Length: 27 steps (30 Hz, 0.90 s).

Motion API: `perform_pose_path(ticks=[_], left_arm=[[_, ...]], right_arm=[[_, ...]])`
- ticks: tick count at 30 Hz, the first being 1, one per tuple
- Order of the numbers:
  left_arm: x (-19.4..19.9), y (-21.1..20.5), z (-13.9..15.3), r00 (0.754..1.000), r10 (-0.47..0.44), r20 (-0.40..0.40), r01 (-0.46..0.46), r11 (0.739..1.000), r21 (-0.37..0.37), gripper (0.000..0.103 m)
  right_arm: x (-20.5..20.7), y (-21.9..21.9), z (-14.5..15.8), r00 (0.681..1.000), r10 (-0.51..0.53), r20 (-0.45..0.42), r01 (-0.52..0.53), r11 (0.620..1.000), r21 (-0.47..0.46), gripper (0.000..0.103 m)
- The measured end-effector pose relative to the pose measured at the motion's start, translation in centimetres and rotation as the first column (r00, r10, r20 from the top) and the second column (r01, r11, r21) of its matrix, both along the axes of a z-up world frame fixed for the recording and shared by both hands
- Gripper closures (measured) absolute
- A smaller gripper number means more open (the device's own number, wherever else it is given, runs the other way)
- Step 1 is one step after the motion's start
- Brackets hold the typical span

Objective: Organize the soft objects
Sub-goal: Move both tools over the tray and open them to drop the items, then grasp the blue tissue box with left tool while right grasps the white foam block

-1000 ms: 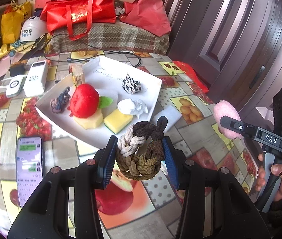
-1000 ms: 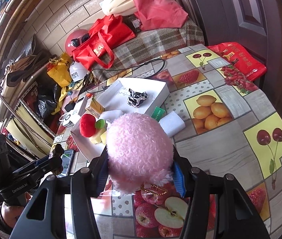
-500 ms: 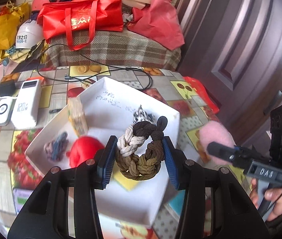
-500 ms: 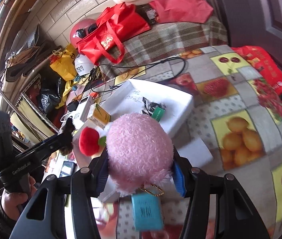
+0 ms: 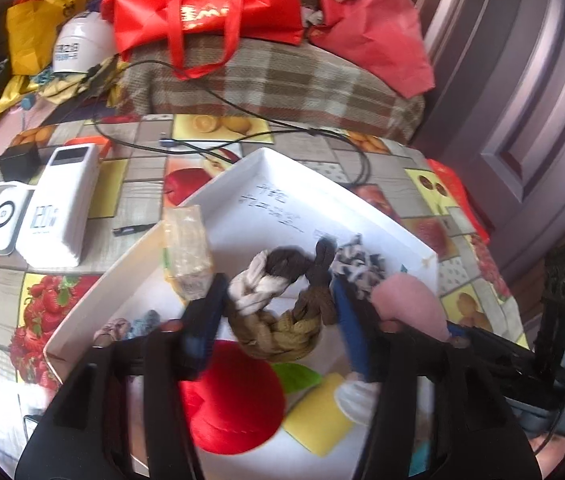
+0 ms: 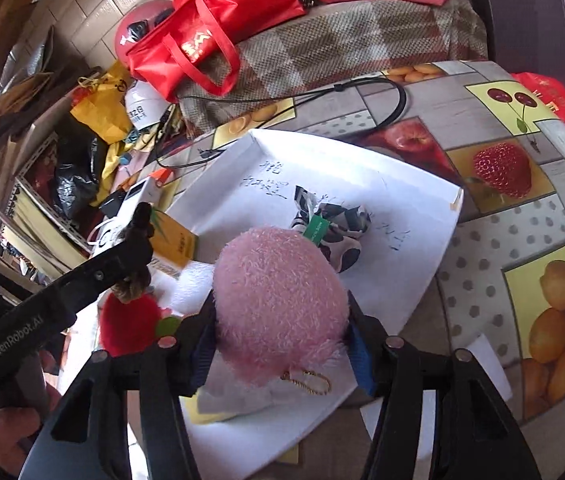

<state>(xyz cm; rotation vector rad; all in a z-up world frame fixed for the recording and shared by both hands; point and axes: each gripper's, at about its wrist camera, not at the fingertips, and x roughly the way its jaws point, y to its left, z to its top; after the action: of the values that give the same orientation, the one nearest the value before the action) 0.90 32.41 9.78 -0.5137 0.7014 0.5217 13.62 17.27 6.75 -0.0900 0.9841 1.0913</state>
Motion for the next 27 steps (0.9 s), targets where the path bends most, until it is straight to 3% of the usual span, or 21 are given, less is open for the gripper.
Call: perform_pose_path(ticks=[1,2,3,5,12,16,27], left_arm=[[-0.3,0.0,0.0,1.000,0.017,0.006,-0.017,1.000,0.016,0.008],[-0.6,-0.1,0.1,0.999,0.028,0.019,-0.029,0.999,0.029,0.000],[-0.8,-0.1,0.2,0.999,0.035,0.021,-0.035,0.999,0.038,0.000],[-1.1,-0.4,0.4,0.999,0.046,0.016,-0.047,0.997,0.057,0.000],[-2.2,-2.5,2.4,0.998,0.055,0.008,-0.056,0.993,0.106,0.000],[-3.3,-4.3,3.4,0.999,0.037,0.026,-0.039,0.995,0.096,0.000],[-5.7,-11.4,4.2,0.994,-0.099,0.044,0.095,0.992,0.084,0.000]], right_arm=[[0.0,0.1,-0.1,1.000,-0.002,-0.001,0.002,1.000,0.000,0.036],[-0.1,0.0,-0.1,1.000,0.003,0.002,-0.003,1.000,0.000,0.019],[-0.3,0.0,-0.1,1.000,0.010,0.009,-0.010,1.000,0.001,0.008],[-0.7,-0.3,0.2,0.999,0.020,0.039,-0.020,1.000,0.001,0.000],[-1.8,-2.3,1.6,0.998,-0.005,0.066,0.003,1.000,0.024,0.000],[-2.7,-4.2,2.6,0.997,-0.022,0.073,0.019,0.999,0.037,0.000],[-3.3,-13.4,3.9,0.984,-0.151,0.094,0.149,0.988,0.036,0.000]])
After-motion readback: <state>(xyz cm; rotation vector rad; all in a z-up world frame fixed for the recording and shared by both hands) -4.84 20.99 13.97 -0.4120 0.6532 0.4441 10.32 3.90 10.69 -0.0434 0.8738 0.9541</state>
